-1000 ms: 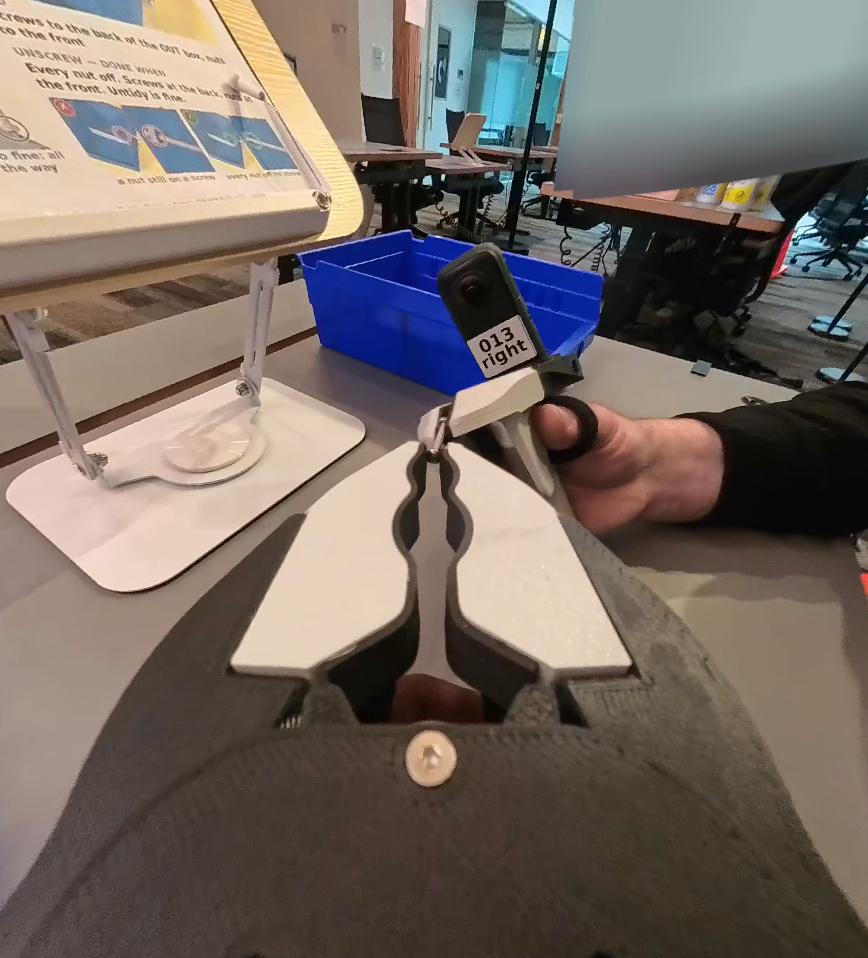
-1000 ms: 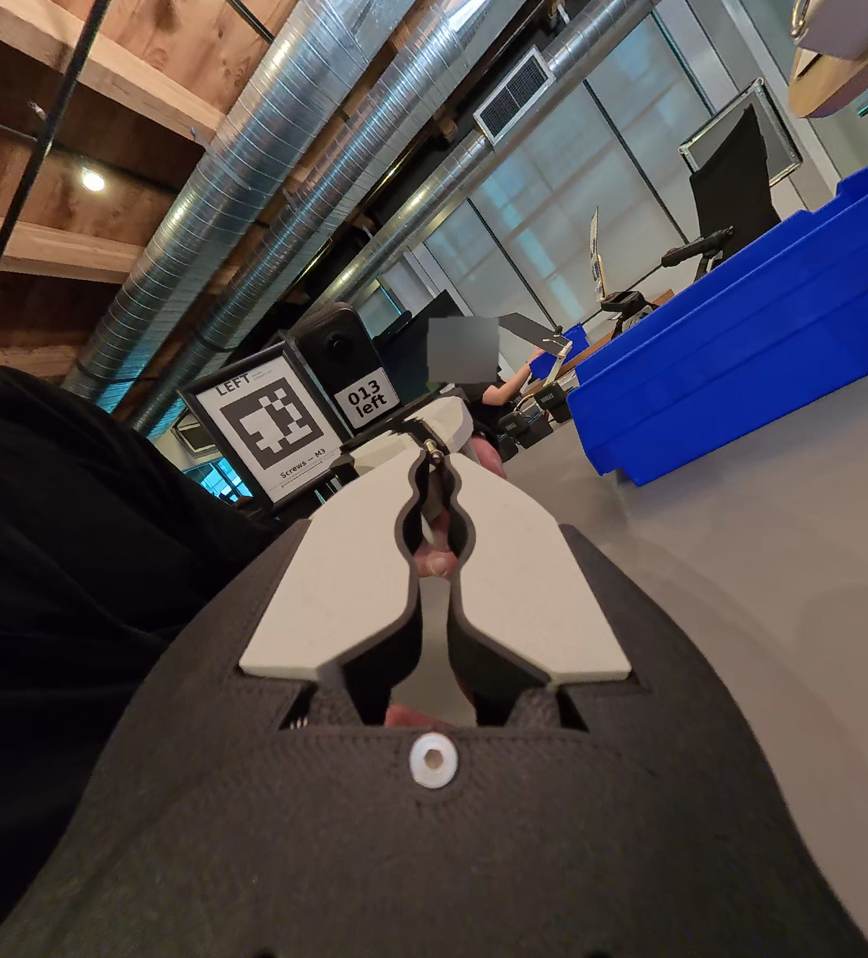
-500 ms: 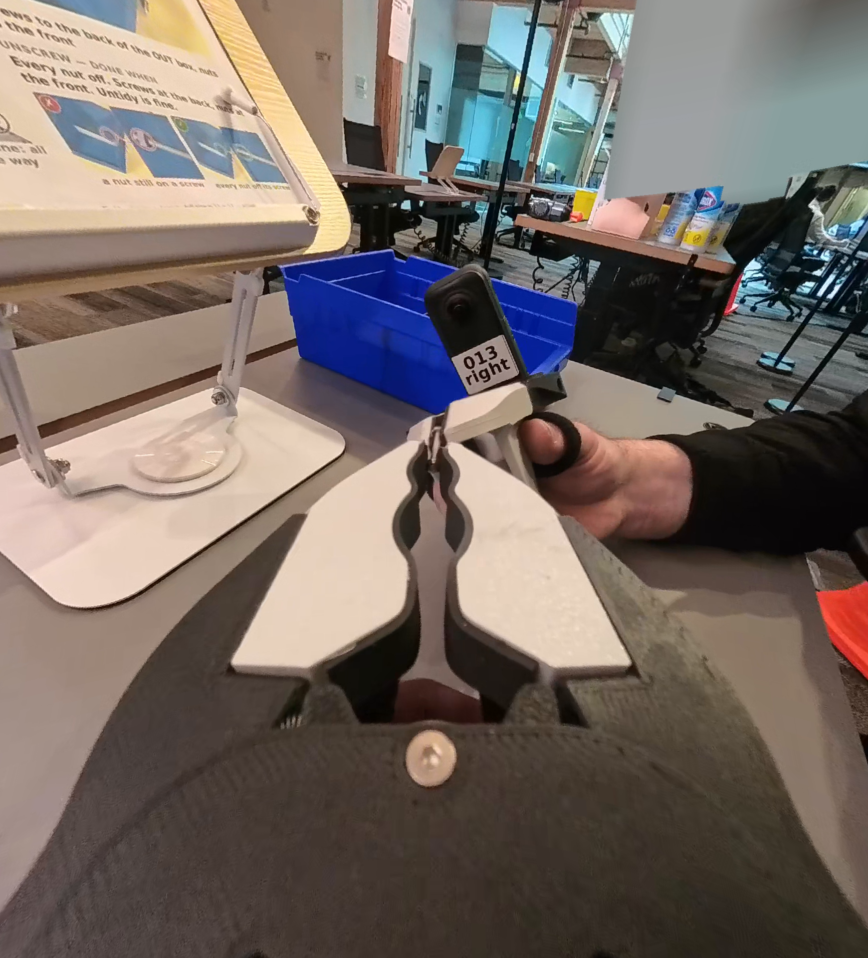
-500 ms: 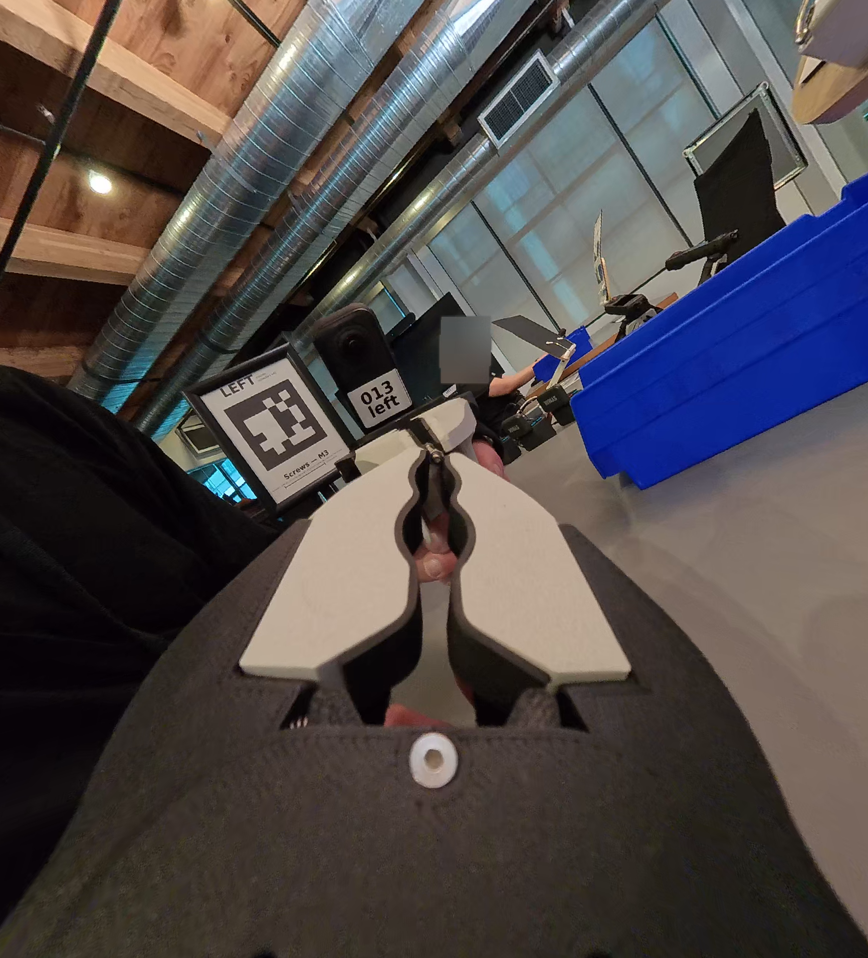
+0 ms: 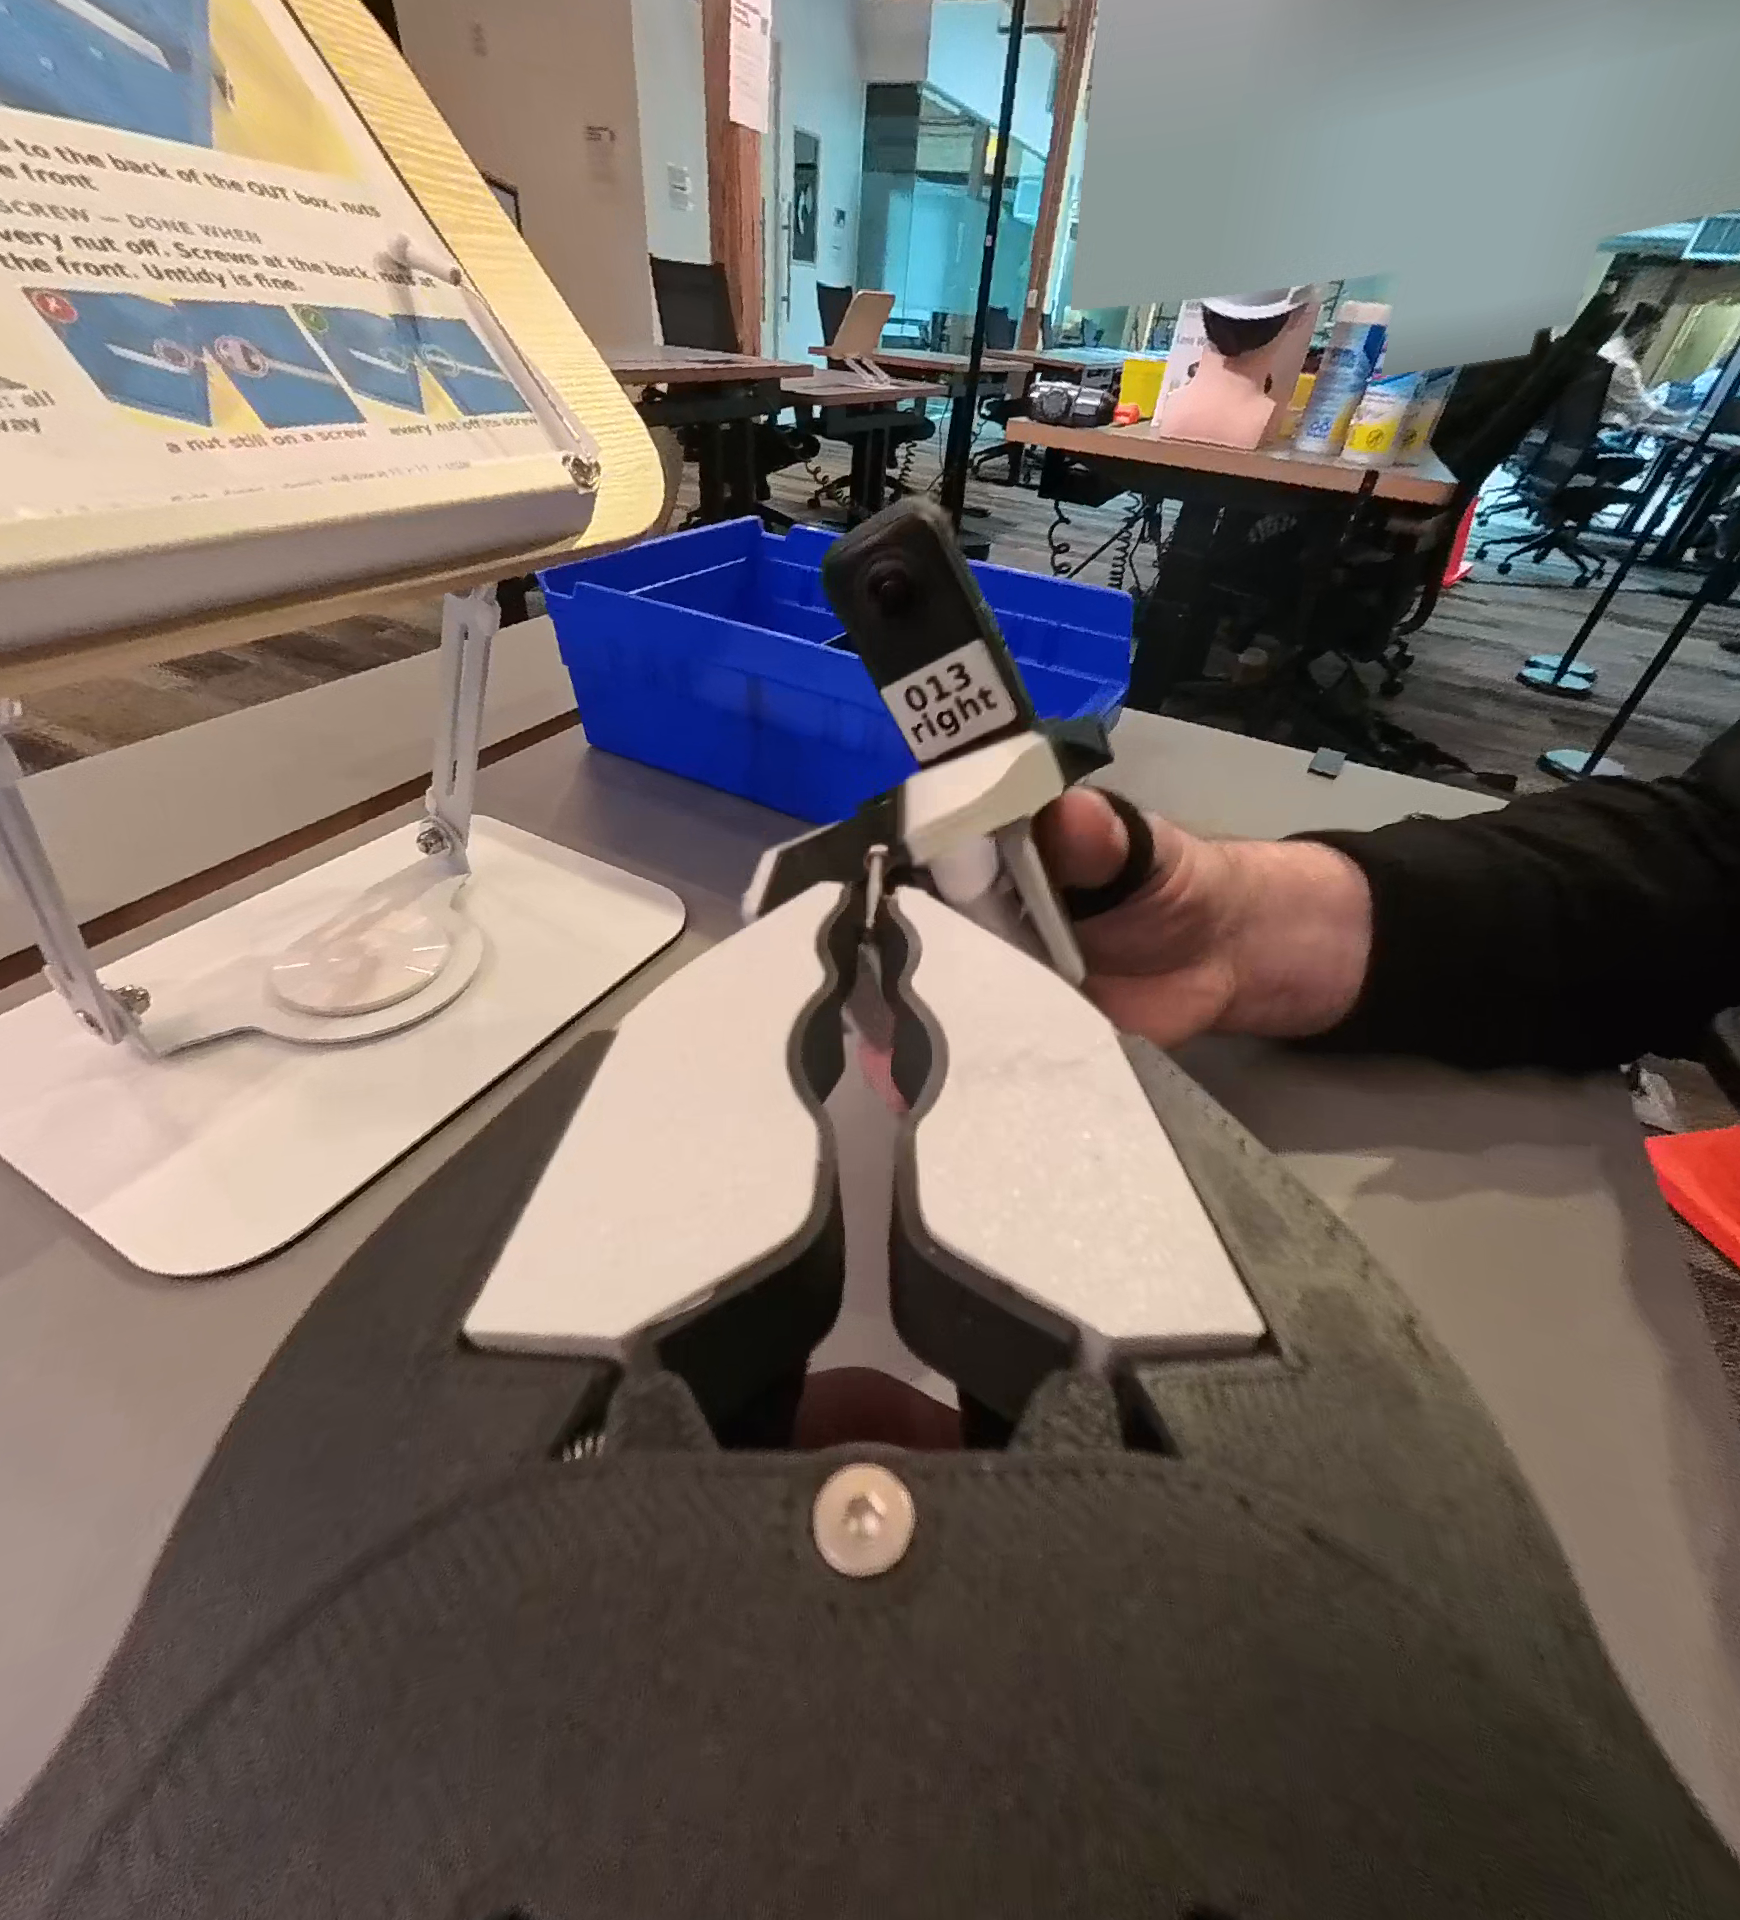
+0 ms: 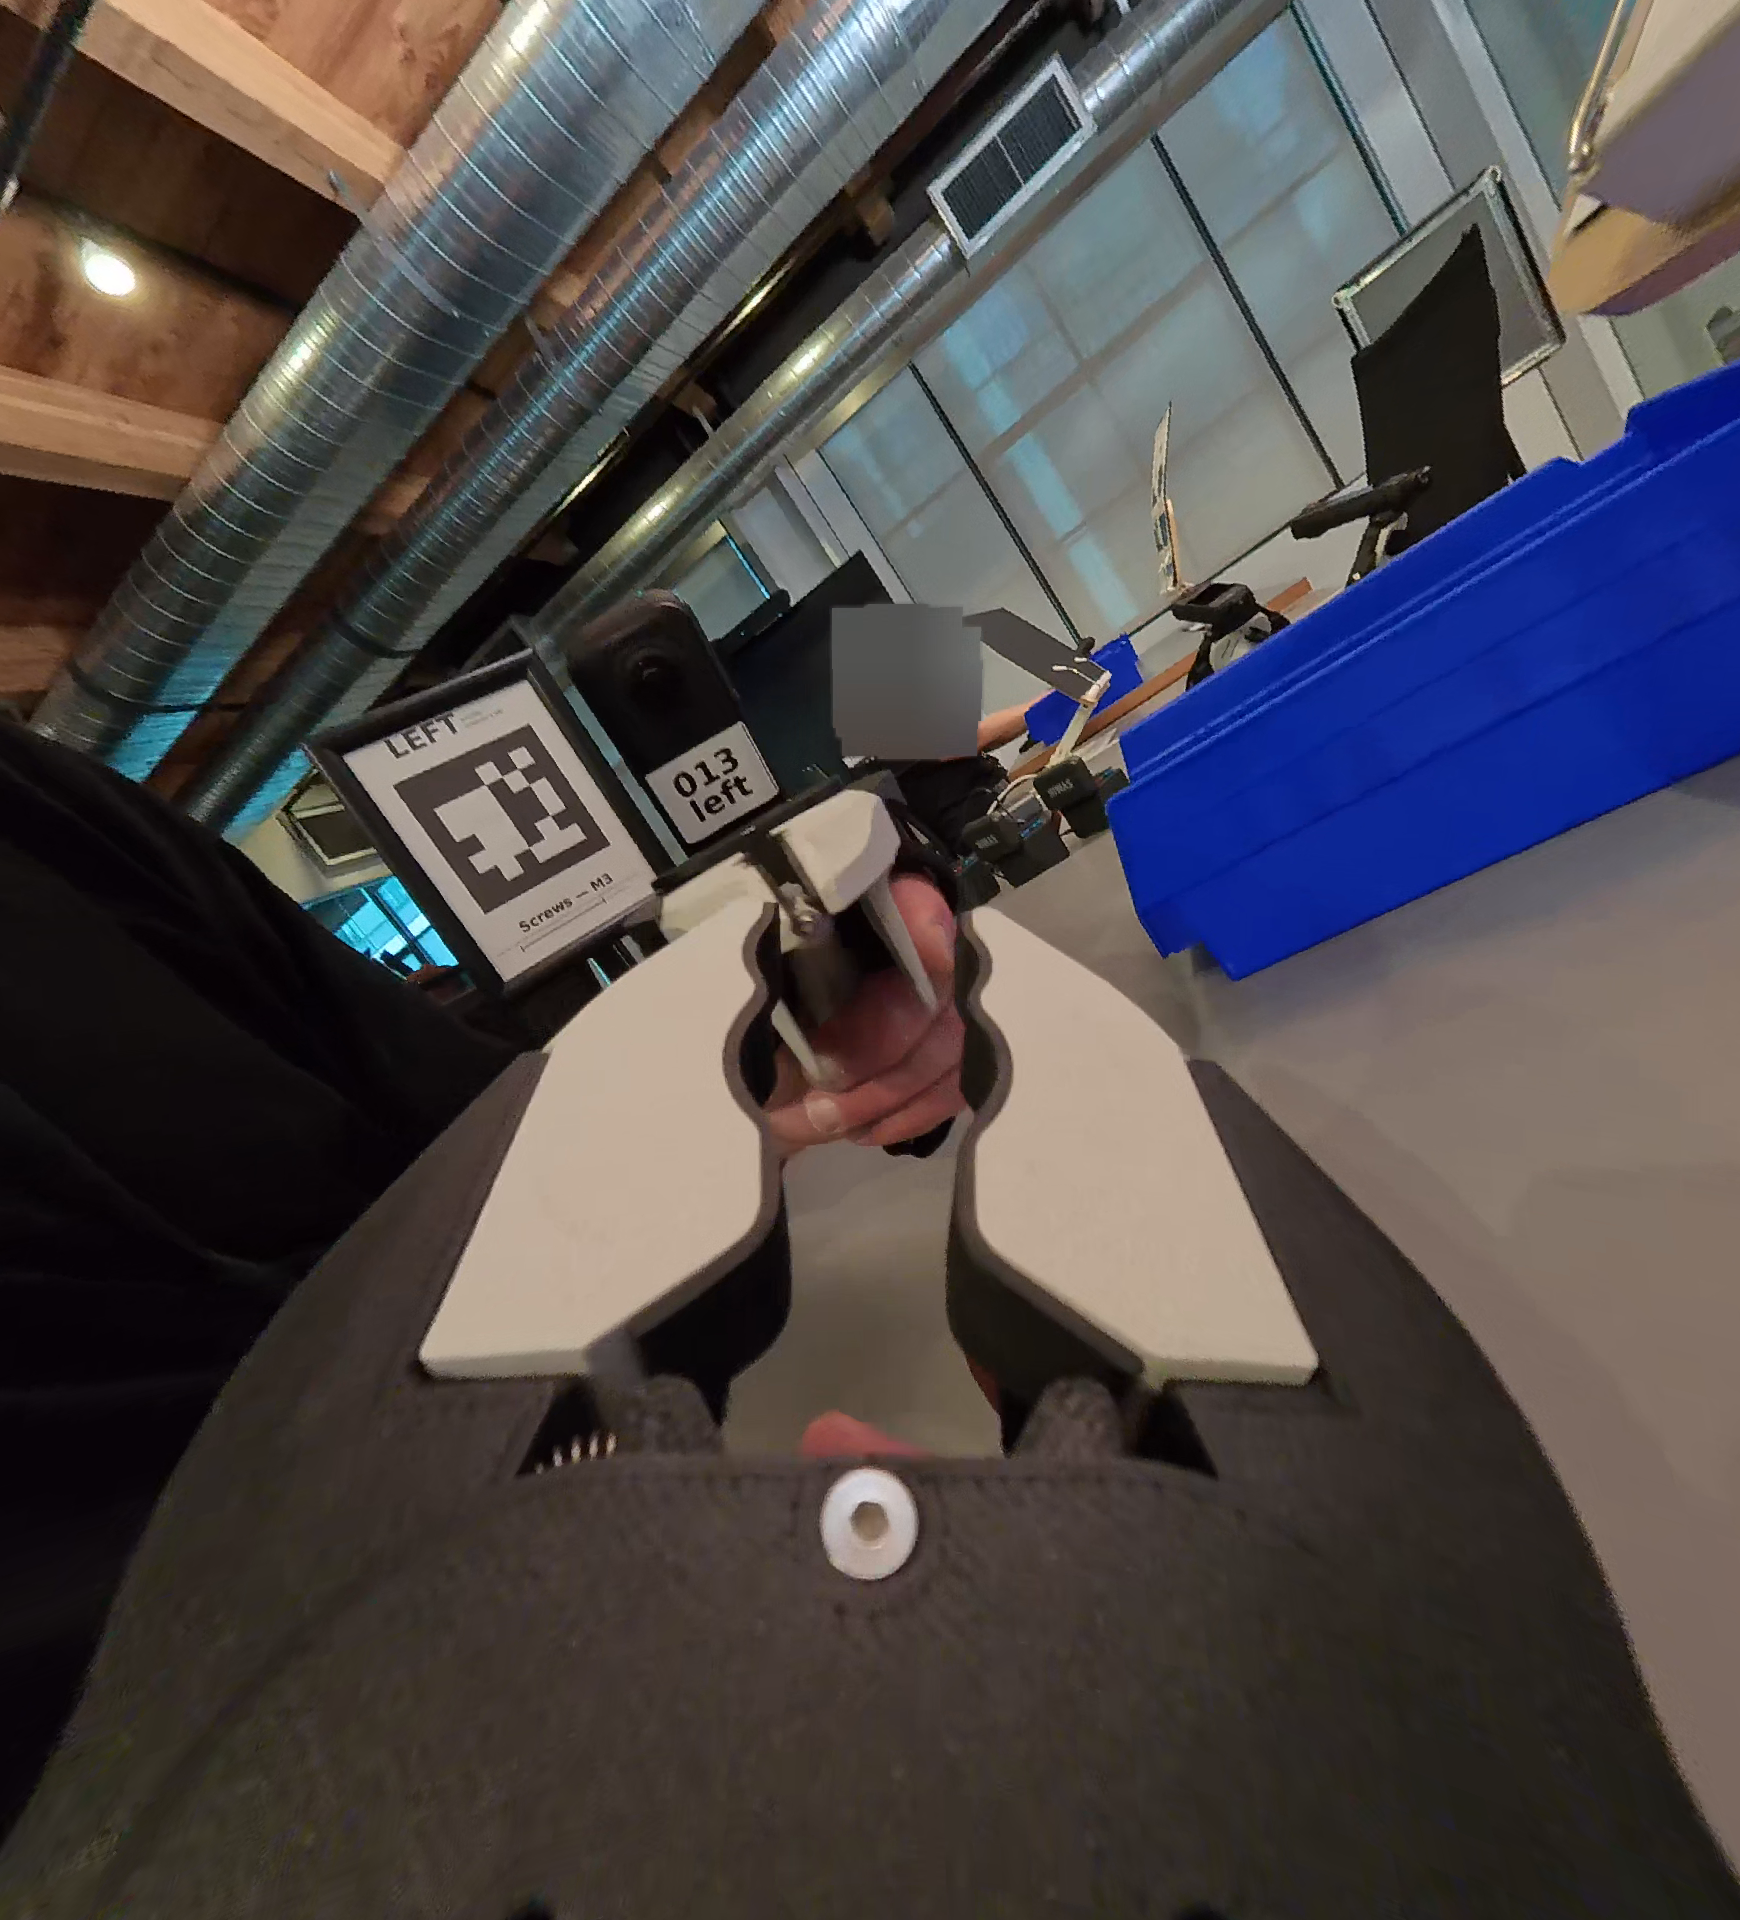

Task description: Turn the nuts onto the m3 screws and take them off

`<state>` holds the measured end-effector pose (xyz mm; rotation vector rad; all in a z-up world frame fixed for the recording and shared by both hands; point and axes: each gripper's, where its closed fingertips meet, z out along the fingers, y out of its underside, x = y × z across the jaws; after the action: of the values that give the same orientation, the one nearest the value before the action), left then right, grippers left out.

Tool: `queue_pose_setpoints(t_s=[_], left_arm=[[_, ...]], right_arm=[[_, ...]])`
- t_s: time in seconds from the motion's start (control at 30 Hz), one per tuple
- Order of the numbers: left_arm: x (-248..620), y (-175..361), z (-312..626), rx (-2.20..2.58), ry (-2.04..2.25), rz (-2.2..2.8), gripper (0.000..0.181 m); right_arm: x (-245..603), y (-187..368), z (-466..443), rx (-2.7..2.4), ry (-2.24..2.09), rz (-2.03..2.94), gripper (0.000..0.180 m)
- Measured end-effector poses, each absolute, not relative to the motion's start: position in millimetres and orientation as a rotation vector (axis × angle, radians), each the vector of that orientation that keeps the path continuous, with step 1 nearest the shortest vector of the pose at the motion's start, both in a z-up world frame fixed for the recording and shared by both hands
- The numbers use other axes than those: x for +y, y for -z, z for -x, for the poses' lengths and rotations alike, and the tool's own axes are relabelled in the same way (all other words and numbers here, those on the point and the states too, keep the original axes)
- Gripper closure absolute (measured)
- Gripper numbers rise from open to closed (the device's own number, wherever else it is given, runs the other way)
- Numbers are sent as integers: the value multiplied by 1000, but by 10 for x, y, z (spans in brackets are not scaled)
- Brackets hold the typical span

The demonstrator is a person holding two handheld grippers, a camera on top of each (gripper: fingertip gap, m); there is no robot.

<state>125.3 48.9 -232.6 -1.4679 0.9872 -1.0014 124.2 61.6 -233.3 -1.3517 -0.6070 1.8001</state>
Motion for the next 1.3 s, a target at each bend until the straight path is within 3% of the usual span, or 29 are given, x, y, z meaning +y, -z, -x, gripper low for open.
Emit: queue_pose_setpoints(t_s=[0.23,1.3], left_arm=[[472,2135,-1225,915,1108,1432,178],[431,2164,-1270,843,1274,1431,179]], right_arm=[[679,2544,-1232,-678,-1686,1466,159],[540,2217,-1292,-721,-1731,1253,149]])
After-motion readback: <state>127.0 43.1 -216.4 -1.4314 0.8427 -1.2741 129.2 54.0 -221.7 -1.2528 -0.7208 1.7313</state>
